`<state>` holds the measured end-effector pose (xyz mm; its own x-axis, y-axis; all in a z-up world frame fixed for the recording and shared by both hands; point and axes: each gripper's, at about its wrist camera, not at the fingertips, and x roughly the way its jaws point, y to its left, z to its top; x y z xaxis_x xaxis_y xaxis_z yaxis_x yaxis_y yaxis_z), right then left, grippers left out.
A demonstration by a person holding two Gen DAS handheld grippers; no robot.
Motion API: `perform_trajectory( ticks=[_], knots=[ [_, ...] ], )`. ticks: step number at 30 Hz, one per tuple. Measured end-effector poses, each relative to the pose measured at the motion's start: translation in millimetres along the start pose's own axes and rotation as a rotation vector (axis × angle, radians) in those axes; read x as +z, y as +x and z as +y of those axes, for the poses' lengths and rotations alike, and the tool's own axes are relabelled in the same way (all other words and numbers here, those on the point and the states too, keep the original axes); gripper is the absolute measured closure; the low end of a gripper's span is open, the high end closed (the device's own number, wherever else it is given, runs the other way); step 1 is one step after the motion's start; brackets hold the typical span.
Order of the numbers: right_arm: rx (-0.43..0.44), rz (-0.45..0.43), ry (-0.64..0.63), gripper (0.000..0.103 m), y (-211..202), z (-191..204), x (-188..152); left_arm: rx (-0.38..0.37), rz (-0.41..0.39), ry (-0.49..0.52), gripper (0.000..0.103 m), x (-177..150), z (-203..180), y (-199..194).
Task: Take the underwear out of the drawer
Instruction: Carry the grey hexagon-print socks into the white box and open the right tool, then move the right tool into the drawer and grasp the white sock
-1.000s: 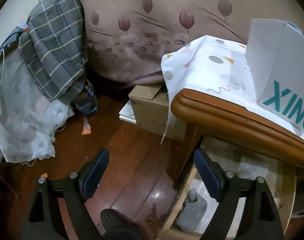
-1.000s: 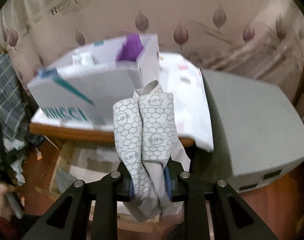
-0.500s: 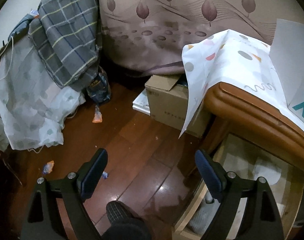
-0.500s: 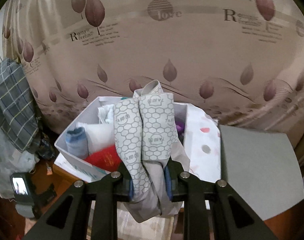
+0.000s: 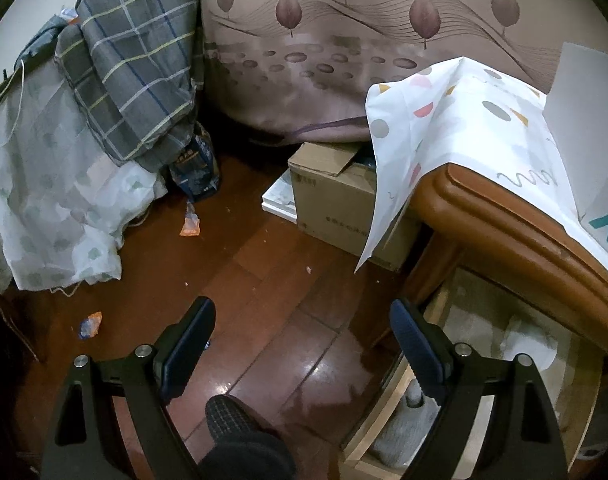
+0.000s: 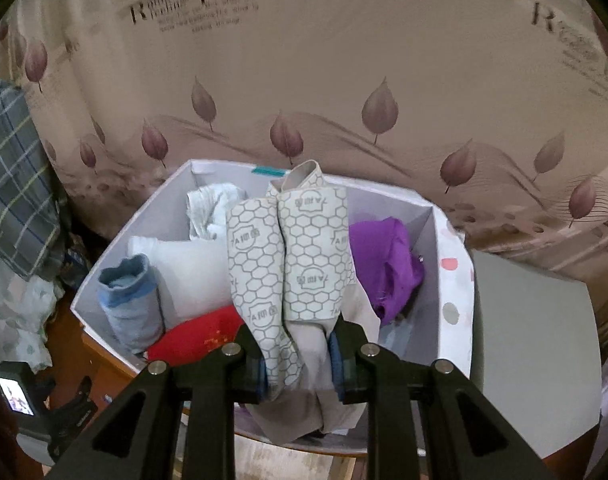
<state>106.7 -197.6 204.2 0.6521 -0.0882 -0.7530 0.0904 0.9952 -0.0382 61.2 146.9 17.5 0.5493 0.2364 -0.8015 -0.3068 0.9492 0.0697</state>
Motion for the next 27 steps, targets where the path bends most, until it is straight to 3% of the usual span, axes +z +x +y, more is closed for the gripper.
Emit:
perform_trajectory(
  ticks=[5,12,16,18,23,27],
  knots=[
    [-0.006,0.057,-0.017,0.08,27,-1,0,-0.014,-0.012,-0.021,0.016,2,4,-4],
    [0.057,0.135,0.001,0.076,59,7,-1,-0.015,0.023,-0.041,0.016,1,9,3],
    [0.083,0.154,0.011,0.064,70,11,1,-0.019,0.017,-0.05,0.016,3,10,3],
    [0.076,0.152,0.003,0.055,69,13,1,-0.02,0.017,-0.051,0.016,4,11,3],
    [0.071,0.108,-0.009,0.045,54,17,3,-0.018,0.014,-0.057,0.016,3,13,4],
    [0.032,0.018,-0.109,0.043,24,25,4,-0.009,0.013,-0.064,0.016,5,16,5]
  ],
)
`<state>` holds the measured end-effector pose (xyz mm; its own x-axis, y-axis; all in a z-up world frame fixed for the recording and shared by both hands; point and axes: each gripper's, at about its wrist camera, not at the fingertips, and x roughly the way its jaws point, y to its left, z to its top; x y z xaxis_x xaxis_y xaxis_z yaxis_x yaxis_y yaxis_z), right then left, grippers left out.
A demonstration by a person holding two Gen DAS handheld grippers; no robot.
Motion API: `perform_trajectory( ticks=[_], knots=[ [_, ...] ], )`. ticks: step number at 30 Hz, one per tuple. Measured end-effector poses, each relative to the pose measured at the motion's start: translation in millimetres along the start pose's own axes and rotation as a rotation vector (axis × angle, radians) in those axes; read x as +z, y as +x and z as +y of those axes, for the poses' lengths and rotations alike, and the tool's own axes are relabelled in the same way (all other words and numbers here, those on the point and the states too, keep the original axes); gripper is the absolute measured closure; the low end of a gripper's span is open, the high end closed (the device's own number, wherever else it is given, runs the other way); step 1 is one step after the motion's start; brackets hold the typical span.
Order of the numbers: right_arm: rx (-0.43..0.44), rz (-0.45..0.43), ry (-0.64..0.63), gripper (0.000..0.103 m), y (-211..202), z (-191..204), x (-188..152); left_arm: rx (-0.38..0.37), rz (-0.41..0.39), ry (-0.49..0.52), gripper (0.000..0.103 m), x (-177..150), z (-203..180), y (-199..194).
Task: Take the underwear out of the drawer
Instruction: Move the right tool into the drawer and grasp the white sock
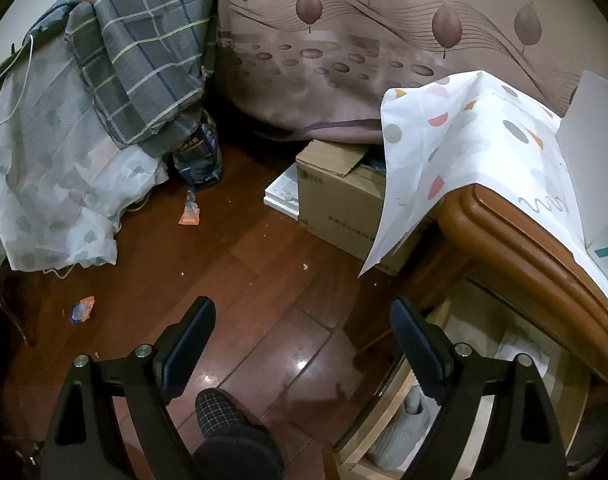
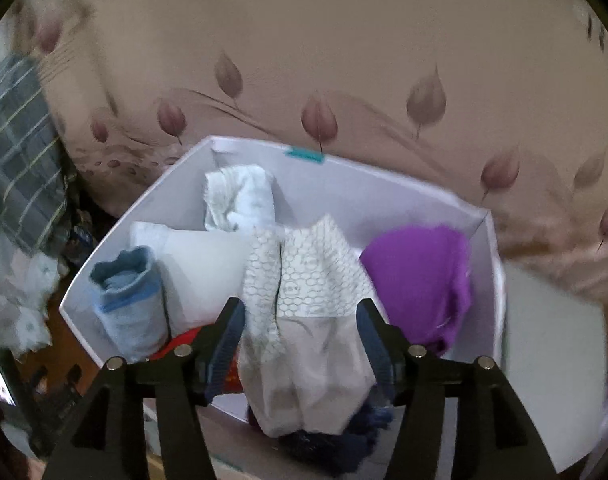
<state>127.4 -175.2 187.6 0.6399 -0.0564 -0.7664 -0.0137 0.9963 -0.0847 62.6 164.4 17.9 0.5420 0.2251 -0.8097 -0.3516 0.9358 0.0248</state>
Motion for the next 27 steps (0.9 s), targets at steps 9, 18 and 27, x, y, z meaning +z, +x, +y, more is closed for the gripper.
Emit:
perform_trajectory(
  ticks=[9,18,27],
  knots=[
    [0.059,-0.216,-0.467,0.043,-85,51,-85,0.019,-0.005,-0.066,0.016,5,20,1],
    [0.105,-0.104,-0.772,0.062,-15,103,-198,0.025,-0.015,-0.053,0.016,5,19,1],
    [-0.014,-0.021,-0.983,0.066,101,123,-243,0.027,-0.019,-0.029,0.016,4,18,0]
  ],
)
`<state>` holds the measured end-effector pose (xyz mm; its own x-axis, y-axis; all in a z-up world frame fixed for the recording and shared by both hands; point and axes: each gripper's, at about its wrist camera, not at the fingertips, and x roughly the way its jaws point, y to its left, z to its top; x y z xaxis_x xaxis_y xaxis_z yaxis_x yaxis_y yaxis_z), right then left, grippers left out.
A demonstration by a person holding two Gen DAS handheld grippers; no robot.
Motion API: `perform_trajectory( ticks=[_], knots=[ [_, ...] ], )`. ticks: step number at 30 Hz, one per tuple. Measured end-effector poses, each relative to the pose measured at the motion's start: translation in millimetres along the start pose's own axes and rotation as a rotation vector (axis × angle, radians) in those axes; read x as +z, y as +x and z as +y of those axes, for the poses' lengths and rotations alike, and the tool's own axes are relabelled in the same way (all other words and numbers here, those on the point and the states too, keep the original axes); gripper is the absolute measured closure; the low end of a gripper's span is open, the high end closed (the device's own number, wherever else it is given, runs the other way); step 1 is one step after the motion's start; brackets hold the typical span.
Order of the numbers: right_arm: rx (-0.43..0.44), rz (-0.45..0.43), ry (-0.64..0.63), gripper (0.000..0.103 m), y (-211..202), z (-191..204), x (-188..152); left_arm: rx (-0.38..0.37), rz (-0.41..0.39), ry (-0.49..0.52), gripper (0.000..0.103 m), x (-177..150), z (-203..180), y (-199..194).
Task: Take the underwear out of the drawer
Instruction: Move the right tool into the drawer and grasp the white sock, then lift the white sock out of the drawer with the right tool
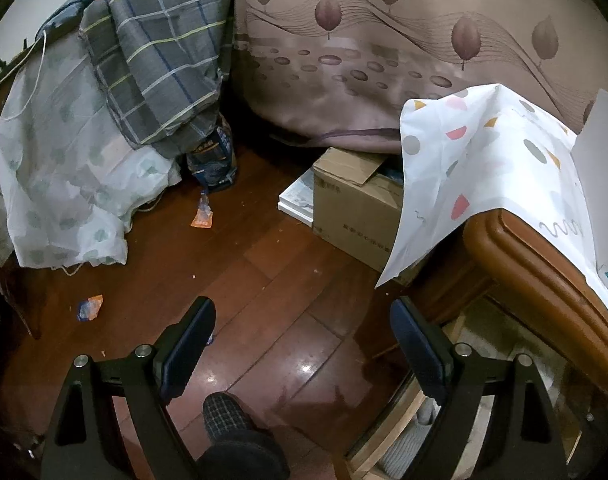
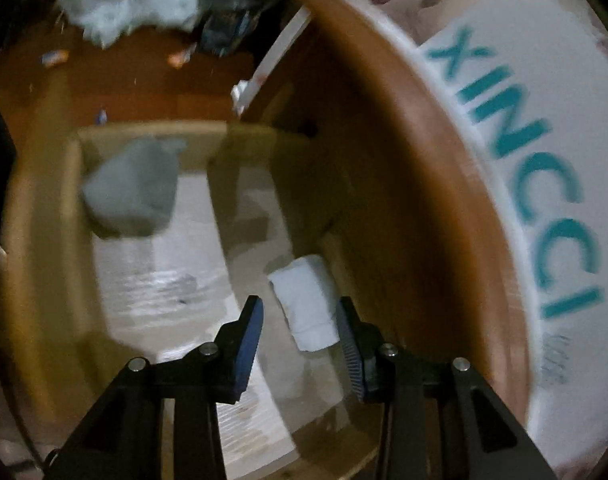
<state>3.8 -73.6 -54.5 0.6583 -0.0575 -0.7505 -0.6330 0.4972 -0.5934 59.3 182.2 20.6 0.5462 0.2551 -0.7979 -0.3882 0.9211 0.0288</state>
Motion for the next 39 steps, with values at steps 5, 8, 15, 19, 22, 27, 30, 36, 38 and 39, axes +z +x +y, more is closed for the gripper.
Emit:
perform_trajectory(
  ticks=[5,8,15,19,22,27,30,36,38,39],
  knots=[
    [-0.085,0.02,-0.103,0.066,43,21,-5,0.014,0.004,0.032,0.016,-2,-6,3],
    [-0.091,0.034,-0.109,0.066,60,26,-7,0.014,0.013,0.036,0.016,-3,-6,5],
    [-0.134,0.03,-0.06,0.064,77,18,-11,0.013,0.023,0.061,0.016,-6,-11,7],
    [-0.146,0.037,-0.066,0.063,87,20,-13,0.019,0.02,0.078,0.016,-7,-15,7],
    [-0.152,0.044,-0.021,0.062,96,15,-12,0.017,0.02,0.078,0.016,-6,-16,7],
    [-0.154,0.038,0.021,0.047,110,13,-16,0.02,0.025,0.085,0.016,-6,-19,7],
    [-0.129,0.047,0.057,0.043,124,3,-19,0.021,0.019,0.086,0.016,-6,-20,7],
    [-0.073,-0.014,0.158,0.042,129,-13,-22,0.022,0.019,0.094,0.016,-7,-22,8],
    [-0.07,-0.036,0.174,0.041,131,-15,-22,0.02,0.017,0.095,0.016,-7,-22,8],
    [-0.072,-0.041,0.178,0.041,132,-15,-22,0.02,0.017,0.096,0.016,-7,-22,8]
  ],
)
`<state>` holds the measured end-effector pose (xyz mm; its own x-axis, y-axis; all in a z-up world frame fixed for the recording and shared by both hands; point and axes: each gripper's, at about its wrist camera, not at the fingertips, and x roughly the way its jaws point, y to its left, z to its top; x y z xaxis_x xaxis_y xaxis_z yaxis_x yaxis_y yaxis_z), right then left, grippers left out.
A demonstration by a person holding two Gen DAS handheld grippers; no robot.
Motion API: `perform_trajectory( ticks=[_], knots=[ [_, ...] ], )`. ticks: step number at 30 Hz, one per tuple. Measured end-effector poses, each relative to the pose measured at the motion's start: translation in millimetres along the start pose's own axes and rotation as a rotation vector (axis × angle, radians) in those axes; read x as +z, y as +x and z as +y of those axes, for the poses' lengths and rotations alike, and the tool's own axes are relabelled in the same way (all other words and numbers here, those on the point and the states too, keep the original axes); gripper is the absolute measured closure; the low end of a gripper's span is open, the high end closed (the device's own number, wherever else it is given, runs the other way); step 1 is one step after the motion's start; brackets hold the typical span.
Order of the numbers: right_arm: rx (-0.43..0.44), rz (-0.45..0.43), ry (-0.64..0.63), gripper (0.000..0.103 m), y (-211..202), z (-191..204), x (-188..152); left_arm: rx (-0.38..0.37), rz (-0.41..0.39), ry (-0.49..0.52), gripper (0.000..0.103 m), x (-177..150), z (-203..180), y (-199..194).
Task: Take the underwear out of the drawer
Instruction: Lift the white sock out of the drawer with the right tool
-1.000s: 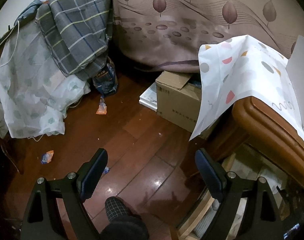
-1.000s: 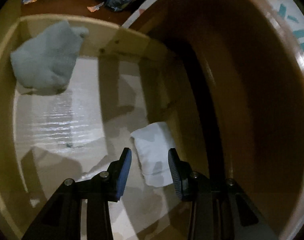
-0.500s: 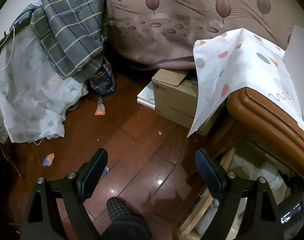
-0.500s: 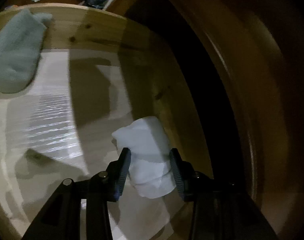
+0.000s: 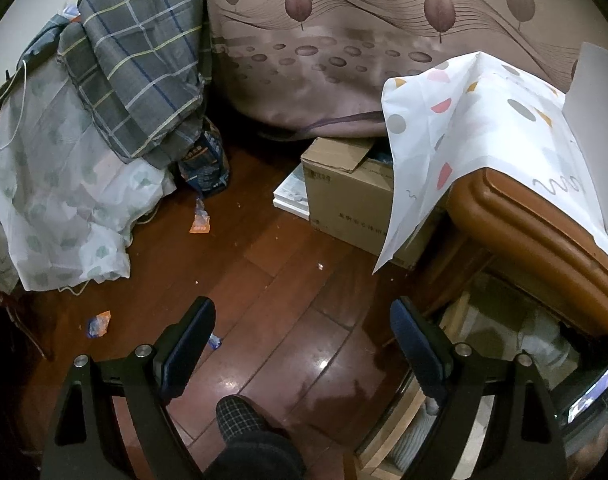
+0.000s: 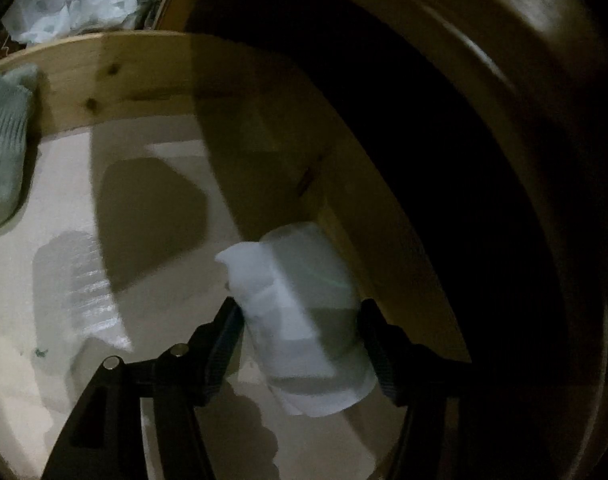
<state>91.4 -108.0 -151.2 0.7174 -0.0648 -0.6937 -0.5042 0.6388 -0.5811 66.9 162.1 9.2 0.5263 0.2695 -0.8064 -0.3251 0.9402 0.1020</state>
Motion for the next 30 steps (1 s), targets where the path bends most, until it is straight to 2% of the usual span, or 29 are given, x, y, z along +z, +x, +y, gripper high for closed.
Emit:
perform_trajectory(
  ticks=[2,6,9,13,17,21,25,28,30],
  knots=[
    [0.002,0.0,0.003,0.042,0,-1,-1,-0.003,0.0,-0.001,0.016,0,0,0],
    [0.039,0.035,0.015,0.055,-1,-4,-11,-0.003,0.001,0.004,0.016,0,-1,1],
    [0.077,0.073,0.005,0.058,-6,-5,-15,-0.005,0.005,0.007,0.016,-1,-1,1],
    [0.178,0.126,0.031,0.058,-15,-13,-27,-0.015,0.004,0.003,0.016,-1,0,0],
    [0.218,0.155,0.044,0.051,-15,-15,-32,-0.044,0.01,0.013,0.016,-3,-2,1],
    [0.223,0.15,0.044,0.05,-6,-18,-32,-0.097,0.045,0.045,0.016,-5,-8,4],
    [0.225,0.166,0.038,0.056,-7,-22,-37,-0.121,0.054,0.097,0.016,-8,-21,4],
    [0.24,0.199,0.018,0.06,-13,-20,-18,-0.143,0.057,0.131,0.016,-12,-27,2],
    [0.256,0.223,0.004,0.061,-19,-18,-19,-0.155,0.068,0.138,0.016,-13,-28,4]
  ],
)
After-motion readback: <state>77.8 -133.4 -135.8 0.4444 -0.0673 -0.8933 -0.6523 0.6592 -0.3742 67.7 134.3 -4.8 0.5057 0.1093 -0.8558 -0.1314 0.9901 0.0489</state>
